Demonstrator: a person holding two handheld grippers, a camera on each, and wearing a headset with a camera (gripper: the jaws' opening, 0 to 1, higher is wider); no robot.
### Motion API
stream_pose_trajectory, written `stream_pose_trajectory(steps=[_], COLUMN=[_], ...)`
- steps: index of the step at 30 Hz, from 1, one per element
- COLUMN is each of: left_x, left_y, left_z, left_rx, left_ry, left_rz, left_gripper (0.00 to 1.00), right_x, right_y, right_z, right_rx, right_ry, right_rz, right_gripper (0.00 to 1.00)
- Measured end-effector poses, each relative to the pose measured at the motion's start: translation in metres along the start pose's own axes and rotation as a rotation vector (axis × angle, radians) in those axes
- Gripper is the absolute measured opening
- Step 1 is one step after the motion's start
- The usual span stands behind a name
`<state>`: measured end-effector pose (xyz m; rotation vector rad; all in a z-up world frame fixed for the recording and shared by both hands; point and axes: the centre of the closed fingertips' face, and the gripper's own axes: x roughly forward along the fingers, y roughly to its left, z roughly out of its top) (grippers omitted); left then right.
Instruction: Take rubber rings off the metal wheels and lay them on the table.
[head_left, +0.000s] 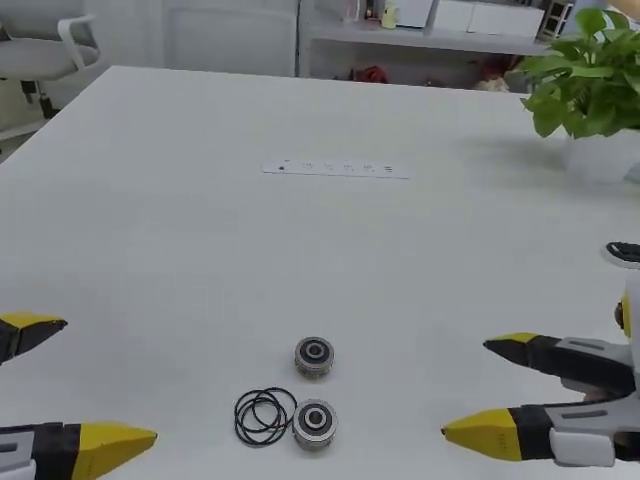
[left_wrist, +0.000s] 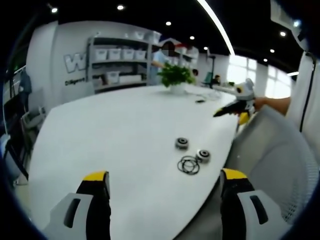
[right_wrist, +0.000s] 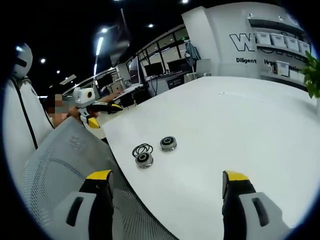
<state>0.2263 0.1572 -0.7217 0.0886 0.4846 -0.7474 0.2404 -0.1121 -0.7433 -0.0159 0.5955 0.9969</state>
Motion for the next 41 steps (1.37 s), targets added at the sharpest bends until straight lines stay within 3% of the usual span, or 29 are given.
stream_pose_trajectory(steps=[5, 15, 19, 24, 33, 41], left_x=[0.004, 0.007, 0.006, 0.007, 0.008, 0.007], left_y=[0.003, 0.007, 0.005, 0.003, -0.003, -0.003], left_z=[-0.018, -0.038, -0.044, -0.045, -0.046, -0.048], left_rx=[-0.023, -0.053, -0.068, -0.072, -0.073, -0.069], left_ry=[0.044, 0.089, 0.107, 0.111, 0.118, 0.124], left_rz=[0.006, 0.011, 0.009, 0.007, 0.0, 0.004], left_gripper=[0.92, 0.91, 0.91, 0.91, 0.9, 0.9], right_x=[-0.001, -0.002, -0.003, -0.002, -0.002, -0.001], right_y=[-0.003, -0.007, -0.009, -0.011, -0.015, -0.015], right_z=[-0.016, -0.041, -0.042, -0.047, -0.051, -0.054], right_rx=[0.029, 0.07, 0.088, 0.073, 0.124, 0.112], right_ry=[0.025, 0.082, 0.079, 0.114, 0.099, 0.123], right_rz=[-0.018, -0.029, -0.034, -0.039, -0.042, -0.043], right_gripper=[0.86, 0.86, 0.86, 0.86, 0.84, 0.83])
